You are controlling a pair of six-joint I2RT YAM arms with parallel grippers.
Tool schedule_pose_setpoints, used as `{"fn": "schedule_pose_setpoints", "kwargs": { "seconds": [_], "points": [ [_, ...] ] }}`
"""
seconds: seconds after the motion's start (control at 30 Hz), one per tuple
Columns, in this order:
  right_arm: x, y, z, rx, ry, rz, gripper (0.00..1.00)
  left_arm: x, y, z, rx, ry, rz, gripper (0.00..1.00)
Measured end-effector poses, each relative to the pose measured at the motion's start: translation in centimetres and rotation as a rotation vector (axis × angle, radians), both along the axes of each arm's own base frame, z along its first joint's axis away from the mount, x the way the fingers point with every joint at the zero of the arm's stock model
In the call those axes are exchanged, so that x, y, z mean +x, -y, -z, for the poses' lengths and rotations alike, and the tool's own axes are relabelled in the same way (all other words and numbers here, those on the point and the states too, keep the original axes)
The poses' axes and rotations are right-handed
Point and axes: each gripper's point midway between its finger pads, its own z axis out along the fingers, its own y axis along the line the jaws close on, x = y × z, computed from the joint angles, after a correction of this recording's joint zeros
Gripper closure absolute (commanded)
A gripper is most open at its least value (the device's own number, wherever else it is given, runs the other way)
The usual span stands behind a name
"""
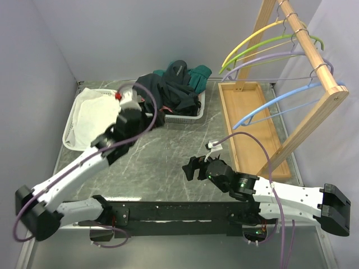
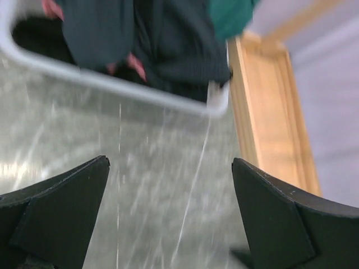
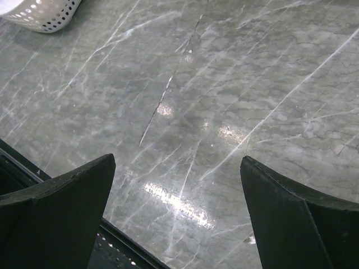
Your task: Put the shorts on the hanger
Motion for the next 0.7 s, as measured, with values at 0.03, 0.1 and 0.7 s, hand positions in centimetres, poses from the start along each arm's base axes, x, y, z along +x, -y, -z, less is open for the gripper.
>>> {"fn": "schedule_pose_setpoints", "kwargs": {
  "seconds": [0.03, 0.1, 0.7],
  "points": [
    [0.0, 0.0, 0.0, 0.000, 0.000, 0.000, 0.00, 1.5, -0.2, -0.7, -0.004, 0.007, -0.020, 0.01],
    [0.0, 0.0, 0.0, 0.001, 0.000, 0.000, 0.00, 4.5, -0.6, -1.7, 0.003, 0.019, -0.056, 0.03],
    [0.0, 0.4, 0.1, 0.003, -0.004, 0.018, 0.00, 23.7, 3.2, 4.5, 0.373, -0.081, -0.171, 0.19]
  ]
}}
